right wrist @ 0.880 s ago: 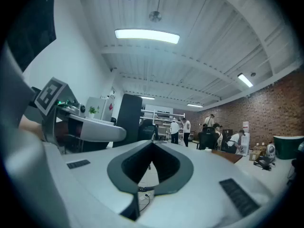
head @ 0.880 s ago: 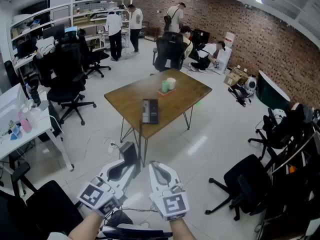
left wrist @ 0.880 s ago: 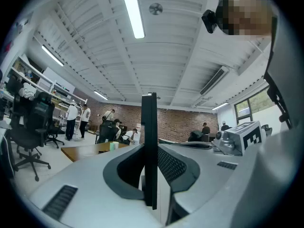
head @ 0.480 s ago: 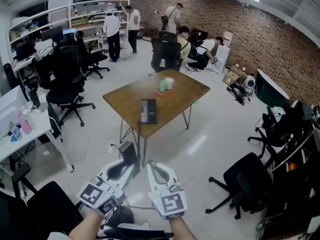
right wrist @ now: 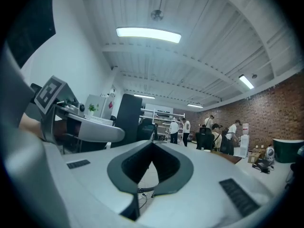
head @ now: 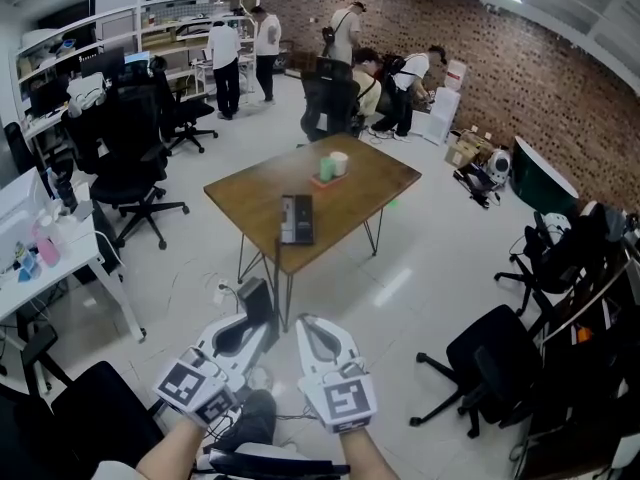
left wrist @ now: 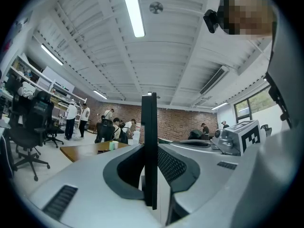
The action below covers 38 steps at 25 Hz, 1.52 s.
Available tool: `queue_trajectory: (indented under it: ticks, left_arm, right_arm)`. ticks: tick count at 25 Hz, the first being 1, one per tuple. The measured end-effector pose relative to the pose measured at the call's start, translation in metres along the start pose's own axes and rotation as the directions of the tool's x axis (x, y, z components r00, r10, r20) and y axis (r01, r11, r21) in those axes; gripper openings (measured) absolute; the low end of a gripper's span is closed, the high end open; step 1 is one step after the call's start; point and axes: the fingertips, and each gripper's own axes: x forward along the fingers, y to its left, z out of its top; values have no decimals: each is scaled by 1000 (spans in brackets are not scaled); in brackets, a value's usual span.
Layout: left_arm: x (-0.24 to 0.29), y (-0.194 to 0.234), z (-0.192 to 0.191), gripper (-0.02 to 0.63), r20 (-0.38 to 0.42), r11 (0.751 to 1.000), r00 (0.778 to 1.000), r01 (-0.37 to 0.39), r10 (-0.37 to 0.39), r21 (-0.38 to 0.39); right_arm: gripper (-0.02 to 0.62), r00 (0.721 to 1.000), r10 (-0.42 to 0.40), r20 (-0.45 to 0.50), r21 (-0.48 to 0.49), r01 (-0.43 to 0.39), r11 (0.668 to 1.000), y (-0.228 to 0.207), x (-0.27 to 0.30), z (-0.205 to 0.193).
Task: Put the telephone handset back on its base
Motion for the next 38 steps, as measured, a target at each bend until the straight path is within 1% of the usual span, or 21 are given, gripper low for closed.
queue_trajectory:
  ticks: [4,8,13,17,21,26,29,38]
  left_arm:
    - [7,12,0,72,2,1000,1000,-6,6,-4]
    - [19,24,-1,72,3,1000,1000,-4,4,-4]
    - [34,37,-4,72,-4,1000,1000,2,-2,-21]
    - [49,49,-8,72,-6,1000,1000,7,-7,-19]
    - [63,68,-12,72,1,999,1000,-18,18,-28]
    - [84,84,-17,72,-15,999,1000,-8,7,-46]
    - [98,96,-21,72,-30,999,1000,-8,6,-50]
    - [138,134,-22,72,-32,998,999,-14,12,-57]
  right_arm:
    - [3,1000,14,-7,-45,-14,999,-6,14,-3]
    - [3,1000,10,-10,-34,-10,999,-12,28,-4]
    - [3,1000,15,-23,-54,-16,998,-22,45,-8]
    - [3,999,19,-30,-47,-20,999,-32,63,-11]
    - [3,999,23,-33,-59,-25,998,-43,81,-14]
    - [3,999,24,-38,-66,-27,997,-58,106,-15]
    - [3,999,23,-36,-61,-25,998,-68,121,-16]
    - [3,998,10,-58,-39,-12,999,-95,167,-17]
